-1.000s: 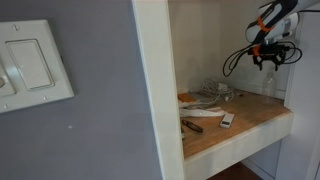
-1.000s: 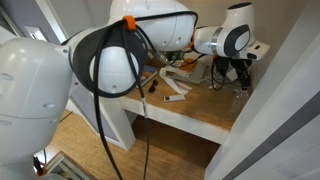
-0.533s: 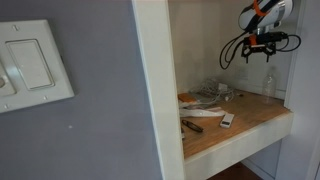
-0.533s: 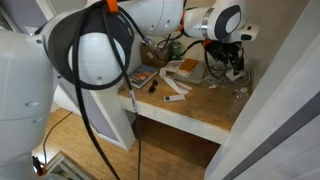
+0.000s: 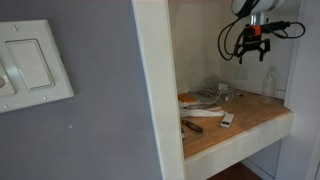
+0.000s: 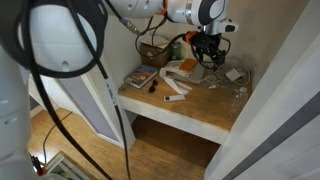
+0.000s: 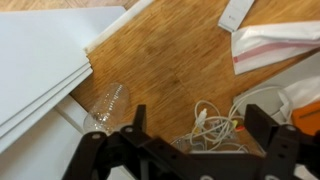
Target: Move the water bottle to the right
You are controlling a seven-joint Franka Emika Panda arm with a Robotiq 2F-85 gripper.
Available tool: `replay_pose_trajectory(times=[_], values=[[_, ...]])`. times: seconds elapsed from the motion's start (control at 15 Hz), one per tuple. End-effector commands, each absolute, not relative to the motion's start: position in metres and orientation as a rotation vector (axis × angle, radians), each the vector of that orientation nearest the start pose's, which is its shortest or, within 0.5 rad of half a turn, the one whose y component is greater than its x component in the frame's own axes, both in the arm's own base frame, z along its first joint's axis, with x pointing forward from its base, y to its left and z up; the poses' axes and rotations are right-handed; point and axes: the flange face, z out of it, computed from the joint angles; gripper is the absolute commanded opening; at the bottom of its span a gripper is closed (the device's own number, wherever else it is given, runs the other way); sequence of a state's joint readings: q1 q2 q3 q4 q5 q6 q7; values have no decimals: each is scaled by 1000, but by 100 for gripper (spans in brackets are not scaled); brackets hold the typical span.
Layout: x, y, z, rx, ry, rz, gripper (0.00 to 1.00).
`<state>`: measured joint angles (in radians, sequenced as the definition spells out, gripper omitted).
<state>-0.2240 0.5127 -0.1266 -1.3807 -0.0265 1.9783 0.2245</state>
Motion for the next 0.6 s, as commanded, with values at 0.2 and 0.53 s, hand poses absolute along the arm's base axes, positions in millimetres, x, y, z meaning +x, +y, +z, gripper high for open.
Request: replay_pose_trajectory(times=[0.2, 0.53], values=[[652, -213, 435, -3159, 605, 60, 100], [646, -210, 434, -3163, 552, 86, 100]])
